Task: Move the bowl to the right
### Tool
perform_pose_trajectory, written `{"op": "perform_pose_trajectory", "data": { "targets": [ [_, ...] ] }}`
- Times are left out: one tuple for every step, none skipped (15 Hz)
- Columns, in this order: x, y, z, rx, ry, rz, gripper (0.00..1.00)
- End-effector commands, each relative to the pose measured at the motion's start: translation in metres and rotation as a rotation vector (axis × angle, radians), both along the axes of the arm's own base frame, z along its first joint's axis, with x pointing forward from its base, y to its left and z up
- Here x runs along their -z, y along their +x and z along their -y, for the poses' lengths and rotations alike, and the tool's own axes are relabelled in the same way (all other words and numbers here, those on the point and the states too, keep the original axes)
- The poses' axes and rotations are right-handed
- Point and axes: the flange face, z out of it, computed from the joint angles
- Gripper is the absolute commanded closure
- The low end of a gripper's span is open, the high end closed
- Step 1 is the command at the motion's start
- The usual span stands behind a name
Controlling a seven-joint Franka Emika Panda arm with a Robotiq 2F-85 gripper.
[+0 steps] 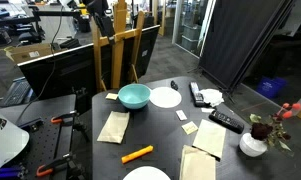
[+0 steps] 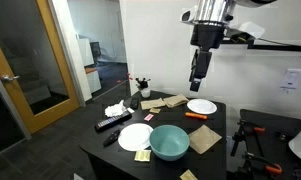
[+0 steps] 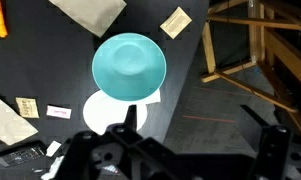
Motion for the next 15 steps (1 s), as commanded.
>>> {"op": "perform_pose_trajectory", "data": {
  "targets": [
    [-0.001,0.000,0.000,0.000,0.000,-0.001,0.00],
    [-0.001,0.000,0.000,0.000,0.000,-0.001,0.00],
    [-0.001,0.000,0.000,0.000,0.000,-0.001,0.00],
    [-0.001,0.000,0.000,0.000,0.000,-0.001,0.00],
    [-0.001,0.000,0.000,0.000,0.000,-0.001,0.00],
    [0.000,0.003,0.005,0.014,-0.017,0.004,0.00],
    [0.001,0.006,0.010,0.016,-0.030,0.010,0.00],
    [0.003,0.009,0.017,0.014,-0.049,0.012,0.00],
    [0.004,0.012,0.023,0.009,-0.054,0.014,0.00],
    [0.006,0.016,0.032,0.007,-0.059,0.016,0.00],
    [0.009,0.019,0.040,0.005,-0.073,0.017,0.00],
    [0.013,0.023,0.048,0.001,-0.064,0.008,0.00],
    [0.018,0.026,0.057,-0.001,-0.060,0.001,0.00],
    [0.023,0.030,0.067,-0.010,-0.047,-0.004,0.00],
    [0.029,0.033,0.076,-0.020,-0.040,-0.007,0.00]
  ]
}}
